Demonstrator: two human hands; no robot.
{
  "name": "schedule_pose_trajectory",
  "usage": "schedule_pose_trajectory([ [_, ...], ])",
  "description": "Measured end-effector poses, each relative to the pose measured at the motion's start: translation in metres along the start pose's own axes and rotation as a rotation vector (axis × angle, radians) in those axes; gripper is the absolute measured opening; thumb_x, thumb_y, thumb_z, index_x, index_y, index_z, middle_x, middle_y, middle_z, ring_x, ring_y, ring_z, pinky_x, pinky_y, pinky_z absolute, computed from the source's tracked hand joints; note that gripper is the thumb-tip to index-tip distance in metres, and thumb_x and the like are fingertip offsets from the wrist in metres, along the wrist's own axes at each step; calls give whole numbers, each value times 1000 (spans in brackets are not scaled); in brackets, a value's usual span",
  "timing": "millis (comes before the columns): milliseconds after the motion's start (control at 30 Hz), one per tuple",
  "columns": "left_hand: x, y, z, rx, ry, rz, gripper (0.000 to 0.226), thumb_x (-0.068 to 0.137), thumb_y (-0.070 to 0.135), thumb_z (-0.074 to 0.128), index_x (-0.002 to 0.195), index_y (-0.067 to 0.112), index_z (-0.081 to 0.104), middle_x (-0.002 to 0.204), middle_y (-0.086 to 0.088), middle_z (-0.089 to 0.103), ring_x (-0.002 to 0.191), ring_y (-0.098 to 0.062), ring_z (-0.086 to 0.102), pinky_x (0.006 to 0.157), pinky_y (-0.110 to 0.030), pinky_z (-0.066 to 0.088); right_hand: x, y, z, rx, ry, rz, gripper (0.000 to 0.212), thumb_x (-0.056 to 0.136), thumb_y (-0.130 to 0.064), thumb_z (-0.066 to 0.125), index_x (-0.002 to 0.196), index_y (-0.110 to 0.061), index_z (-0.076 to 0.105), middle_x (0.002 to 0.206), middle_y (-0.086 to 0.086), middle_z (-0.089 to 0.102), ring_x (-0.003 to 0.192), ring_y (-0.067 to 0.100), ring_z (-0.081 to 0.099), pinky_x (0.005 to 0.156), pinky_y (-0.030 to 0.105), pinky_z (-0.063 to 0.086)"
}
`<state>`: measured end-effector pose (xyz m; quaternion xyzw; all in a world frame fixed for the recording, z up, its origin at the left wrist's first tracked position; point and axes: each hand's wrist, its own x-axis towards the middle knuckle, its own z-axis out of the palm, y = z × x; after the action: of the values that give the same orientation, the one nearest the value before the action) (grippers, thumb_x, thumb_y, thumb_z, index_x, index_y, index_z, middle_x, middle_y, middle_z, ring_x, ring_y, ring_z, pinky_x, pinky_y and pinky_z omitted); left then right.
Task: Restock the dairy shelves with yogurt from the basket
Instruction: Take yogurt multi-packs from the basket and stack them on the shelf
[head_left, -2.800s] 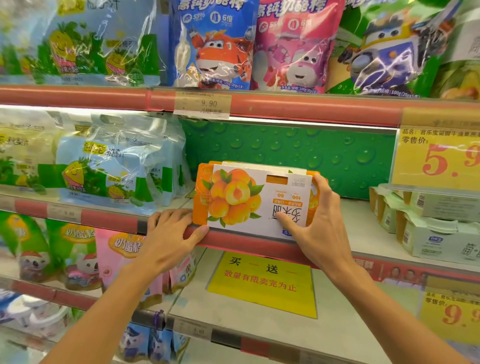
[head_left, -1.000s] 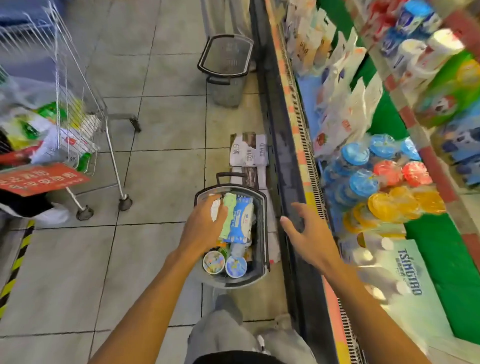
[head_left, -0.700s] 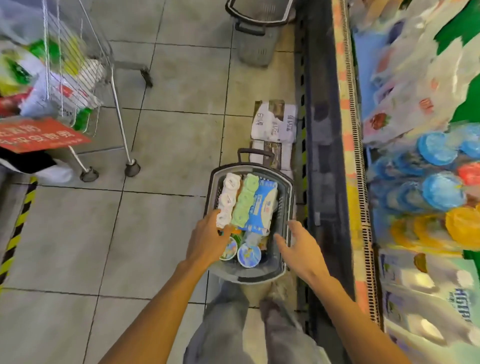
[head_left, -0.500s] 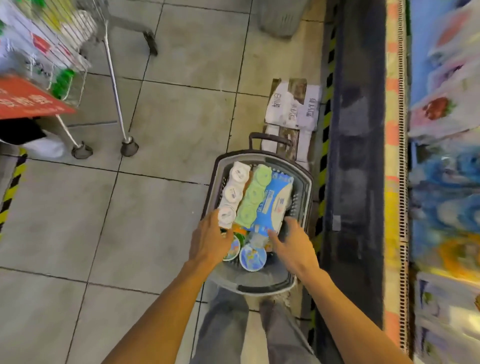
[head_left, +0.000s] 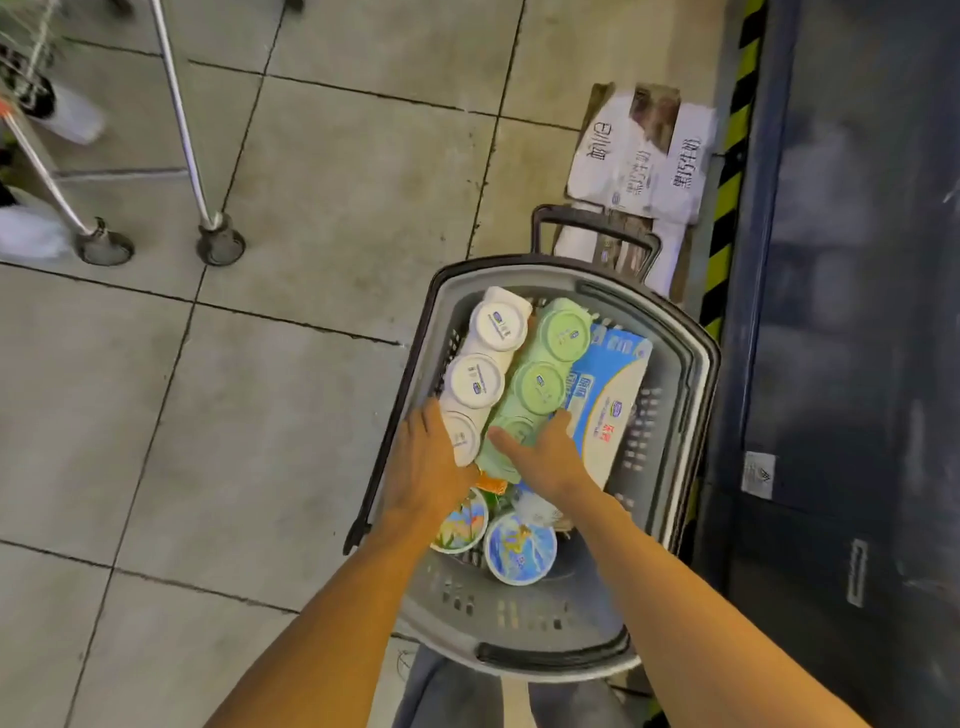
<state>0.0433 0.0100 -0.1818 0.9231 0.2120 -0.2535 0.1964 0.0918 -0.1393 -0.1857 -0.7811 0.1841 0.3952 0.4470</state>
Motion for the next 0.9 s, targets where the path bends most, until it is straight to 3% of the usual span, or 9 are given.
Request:
schedule_pose_trajectory([
  [100,2,-3,-7,-113,2,-23,85,72,38,83,137,13,34,129,-9,50,115,-27,52,83,-37,49,6,-2,-1,62,10,101,105,86,-34,76,153,-2,1,146,9,38,132,30,45,106,41,44],
  [200,0,-6,-16,-247,1,-69,79,67,37,85,128,18,38,121,-4,53,107,-26,56,78,-40,53,9,-7,3,131,28,181,108,77,-35,79,151,-3,6,138,11,47,123,31,53,99,48,51],
  [400,-9,-12,-38,-460,11,-174,67,62,35,85,112,27,41,102,6,56,88,-15,58,65,-32,50,12,-21,21,169,175,203,109,78,-40,80,151,1,9,144,12,42,131,33,45,106,45,43],
  [500,-16,-14,-47,-532,30,-202,63,61,34,83,109,27,43,101,4,58,87,-14,60,67,-34,53,10,-21,19,156,231,209,96,81,-44,77,146,0,24,138,14,48,124,33,51,97,41,46],
  [600,-26,-10,-62,-573,53,-197,64,61,34,84,110,27,44,100,5,58,88,-12,59,66,-33,51,-1,-22,5,173,255,196,73,82,-45,75,131,-3,42,112,9,61,96,27,59,76,37,49],
  [700,-37,0,-83,-585,68,-158,61,63,29,83,110,24,45,99,5,59,88,-14,60,70,-38,56,-25,-32,-16,194,269,160,76,61,-59,69,116,-6,56,95,5,69,81,23,67,68,40,57],
  [767,-46,13,-105,-597,75,-124,62,62,29,82,111,23,46,100,5,60,88,-14,61,71,-39,57,-47,-42,-33,197,285,133,74,57,-61,66,112,-11,62,92,3,71,78,21,69,66,39,58],
  [900,-74,49,-161,-675,76,-63,66,54,38,77,111,22,48,100,8,61,88,-10,61,73,-38,56,-113,-81,-74,274,317,48,55,74,-47,70,119,-19,58,99,-1,70,81,19,70,65,39,60],
])
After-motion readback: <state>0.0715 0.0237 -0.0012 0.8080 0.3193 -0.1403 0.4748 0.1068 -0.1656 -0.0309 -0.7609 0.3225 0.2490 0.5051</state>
